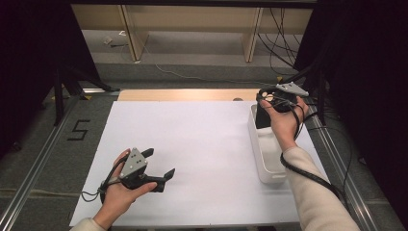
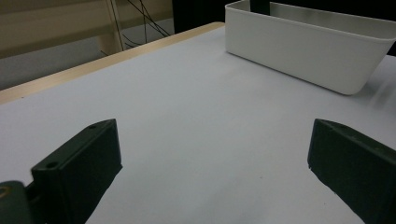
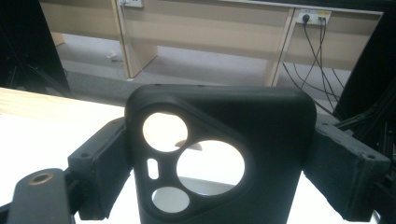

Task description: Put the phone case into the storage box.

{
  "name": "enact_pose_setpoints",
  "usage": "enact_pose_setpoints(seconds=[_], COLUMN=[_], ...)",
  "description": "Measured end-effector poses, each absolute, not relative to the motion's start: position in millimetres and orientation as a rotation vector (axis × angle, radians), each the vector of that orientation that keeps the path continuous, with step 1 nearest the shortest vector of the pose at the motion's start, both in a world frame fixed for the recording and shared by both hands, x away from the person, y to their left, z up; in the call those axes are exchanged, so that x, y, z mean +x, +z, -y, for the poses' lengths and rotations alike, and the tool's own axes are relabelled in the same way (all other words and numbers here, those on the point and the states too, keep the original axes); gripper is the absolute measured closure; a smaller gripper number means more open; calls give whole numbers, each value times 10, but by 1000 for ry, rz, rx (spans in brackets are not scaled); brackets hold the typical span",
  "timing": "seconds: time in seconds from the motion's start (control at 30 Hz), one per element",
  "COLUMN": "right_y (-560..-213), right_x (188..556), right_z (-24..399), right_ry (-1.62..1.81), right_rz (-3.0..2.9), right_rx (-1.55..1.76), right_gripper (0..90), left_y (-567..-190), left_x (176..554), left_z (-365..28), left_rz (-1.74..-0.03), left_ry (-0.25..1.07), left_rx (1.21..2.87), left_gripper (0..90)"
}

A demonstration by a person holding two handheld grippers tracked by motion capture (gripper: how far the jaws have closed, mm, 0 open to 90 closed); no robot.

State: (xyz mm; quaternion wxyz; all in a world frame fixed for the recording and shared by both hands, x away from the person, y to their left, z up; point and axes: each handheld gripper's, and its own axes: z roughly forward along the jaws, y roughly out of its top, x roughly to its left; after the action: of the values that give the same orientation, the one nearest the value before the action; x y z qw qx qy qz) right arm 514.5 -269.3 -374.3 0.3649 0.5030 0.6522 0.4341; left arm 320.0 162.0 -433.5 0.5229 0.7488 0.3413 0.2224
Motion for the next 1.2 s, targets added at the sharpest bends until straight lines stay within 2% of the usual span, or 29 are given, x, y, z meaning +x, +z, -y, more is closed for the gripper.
enact_pose_setpoints(seconds=[1.2], right_y=[-3859], right_x=[5257], right_z=[2672], right_ry=[1082], right_rz=[-1712], right_rx=[1310], right_gripper=[149], left_y=[-4344], left_x=[3201], left_z=[-1616], left_rz=[-819], left_ry=[527], left_rx=[1793], left_gripper=[24])
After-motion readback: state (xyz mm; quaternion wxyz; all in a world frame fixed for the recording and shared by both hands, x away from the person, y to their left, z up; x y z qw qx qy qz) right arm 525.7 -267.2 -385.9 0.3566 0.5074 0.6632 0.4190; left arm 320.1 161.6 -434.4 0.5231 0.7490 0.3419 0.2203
